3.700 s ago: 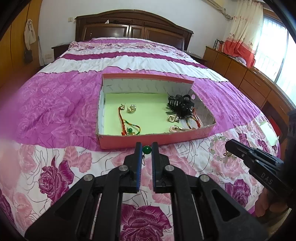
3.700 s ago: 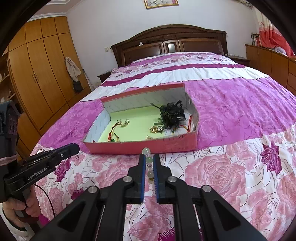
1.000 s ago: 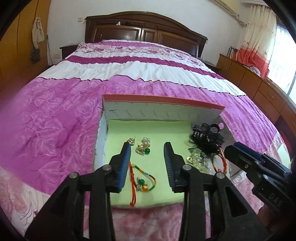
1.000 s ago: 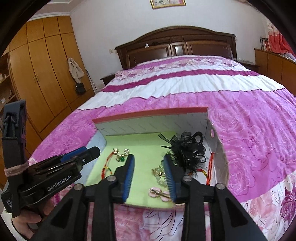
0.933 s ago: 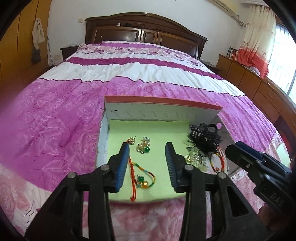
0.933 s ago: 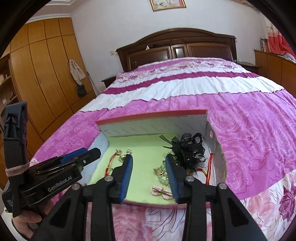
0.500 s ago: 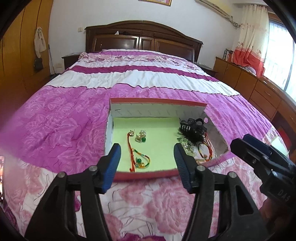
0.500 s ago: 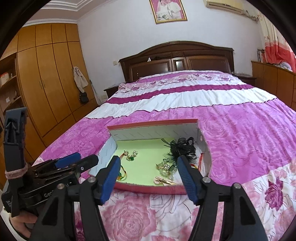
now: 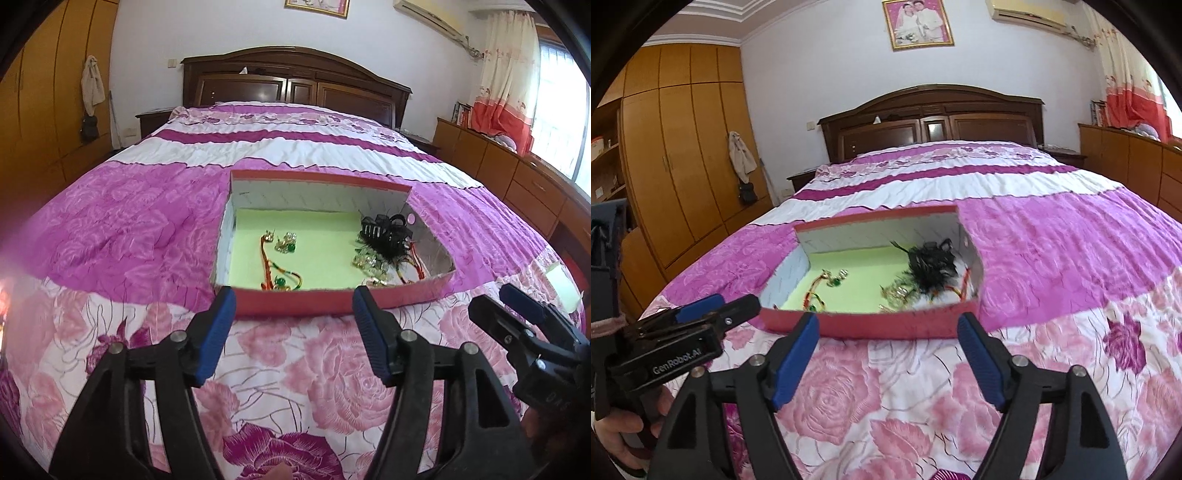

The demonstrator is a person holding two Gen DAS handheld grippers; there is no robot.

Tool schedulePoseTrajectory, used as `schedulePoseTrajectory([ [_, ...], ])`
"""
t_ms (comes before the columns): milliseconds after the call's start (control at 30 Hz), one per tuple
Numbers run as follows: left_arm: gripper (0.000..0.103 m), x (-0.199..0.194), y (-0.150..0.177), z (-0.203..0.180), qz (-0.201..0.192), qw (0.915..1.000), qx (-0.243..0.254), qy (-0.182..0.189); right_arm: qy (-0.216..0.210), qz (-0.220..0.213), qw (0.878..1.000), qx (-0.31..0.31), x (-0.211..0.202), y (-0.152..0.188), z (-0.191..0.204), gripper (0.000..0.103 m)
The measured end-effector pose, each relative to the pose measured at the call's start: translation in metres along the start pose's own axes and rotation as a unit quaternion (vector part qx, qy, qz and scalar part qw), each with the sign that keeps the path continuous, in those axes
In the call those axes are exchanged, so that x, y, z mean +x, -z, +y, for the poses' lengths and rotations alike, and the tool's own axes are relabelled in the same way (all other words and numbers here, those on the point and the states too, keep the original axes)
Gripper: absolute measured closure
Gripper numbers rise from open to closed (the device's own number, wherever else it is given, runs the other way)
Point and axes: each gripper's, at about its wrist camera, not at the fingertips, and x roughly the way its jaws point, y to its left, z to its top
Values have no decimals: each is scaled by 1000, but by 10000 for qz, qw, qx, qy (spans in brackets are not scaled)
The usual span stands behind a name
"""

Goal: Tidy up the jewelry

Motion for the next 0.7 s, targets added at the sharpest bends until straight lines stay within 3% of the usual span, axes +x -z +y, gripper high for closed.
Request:
schedulePoseTrajectory([
  [700,45,7,23,-11,67,9996,211,-161,163,41,9997,176,3,25,-12,18],
])
